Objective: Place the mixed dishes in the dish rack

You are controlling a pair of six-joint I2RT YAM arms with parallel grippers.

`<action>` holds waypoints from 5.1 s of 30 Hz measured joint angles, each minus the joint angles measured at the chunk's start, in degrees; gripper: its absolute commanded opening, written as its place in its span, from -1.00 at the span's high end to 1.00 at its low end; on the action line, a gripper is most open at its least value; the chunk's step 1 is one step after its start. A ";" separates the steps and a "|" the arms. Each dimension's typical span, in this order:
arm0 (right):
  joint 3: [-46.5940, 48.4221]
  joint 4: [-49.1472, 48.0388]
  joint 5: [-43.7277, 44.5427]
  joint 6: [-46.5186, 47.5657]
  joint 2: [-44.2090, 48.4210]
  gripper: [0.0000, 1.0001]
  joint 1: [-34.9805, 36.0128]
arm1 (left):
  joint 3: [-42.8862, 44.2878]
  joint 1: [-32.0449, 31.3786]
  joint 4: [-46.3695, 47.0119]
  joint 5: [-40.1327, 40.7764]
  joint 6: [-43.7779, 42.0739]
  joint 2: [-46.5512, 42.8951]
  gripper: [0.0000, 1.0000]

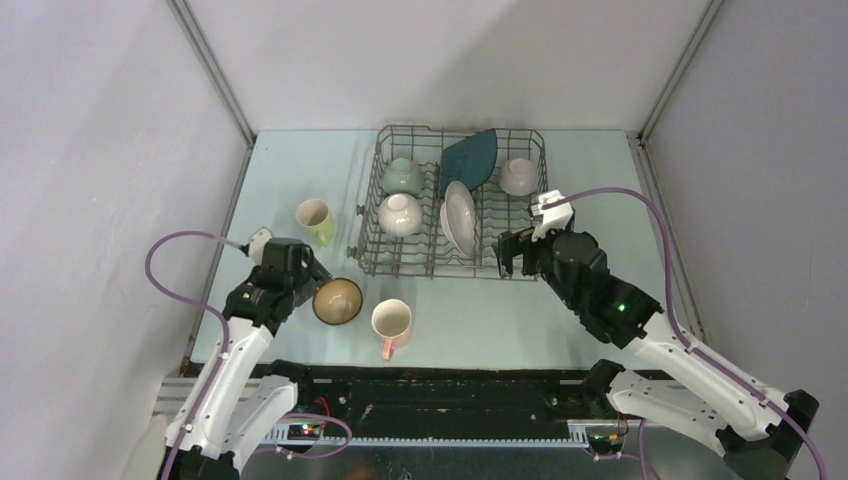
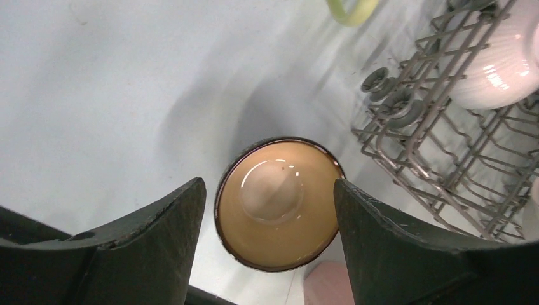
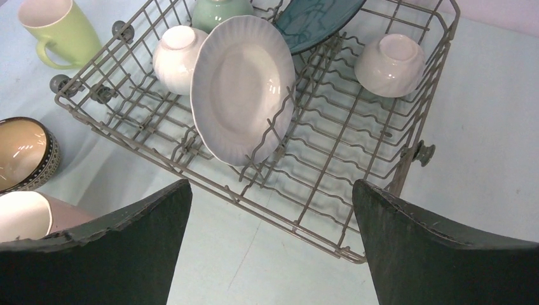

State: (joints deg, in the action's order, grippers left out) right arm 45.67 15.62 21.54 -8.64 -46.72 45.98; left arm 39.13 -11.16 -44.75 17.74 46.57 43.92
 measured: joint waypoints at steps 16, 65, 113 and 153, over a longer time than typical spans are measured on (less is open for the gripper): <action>-0.15 -2.51 -2.67 0.13 -2.27 -0.99 -0.76 | -9.53 0.02 4.11 -3.04 3.78 5.16 -0.44; -0.39 -5.22 -27.74 -8.74 -3.30 -1.00 -7.39 | 2.54 -7.39 16.92 -21.64 7.17 -8.04 1.00; -2.82 -39.67 -25.20 -33.20 -13.94 -0.85 5.68 | 2.54 -21.46 42.69 -24.61 13.44 3.28 1.00; -3.65 -36.30 -16.24 -30.51 -13.81 0.99 8.37 | 0.92 -22.38 44.19 -23.89 13.40 2.29 -0.23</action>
State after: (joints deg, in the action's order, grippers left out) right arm 42.02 -20.69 5.30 -39.16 -60.53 54.35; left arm 40.05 -33.54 -0.56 -6.15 59.96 46.22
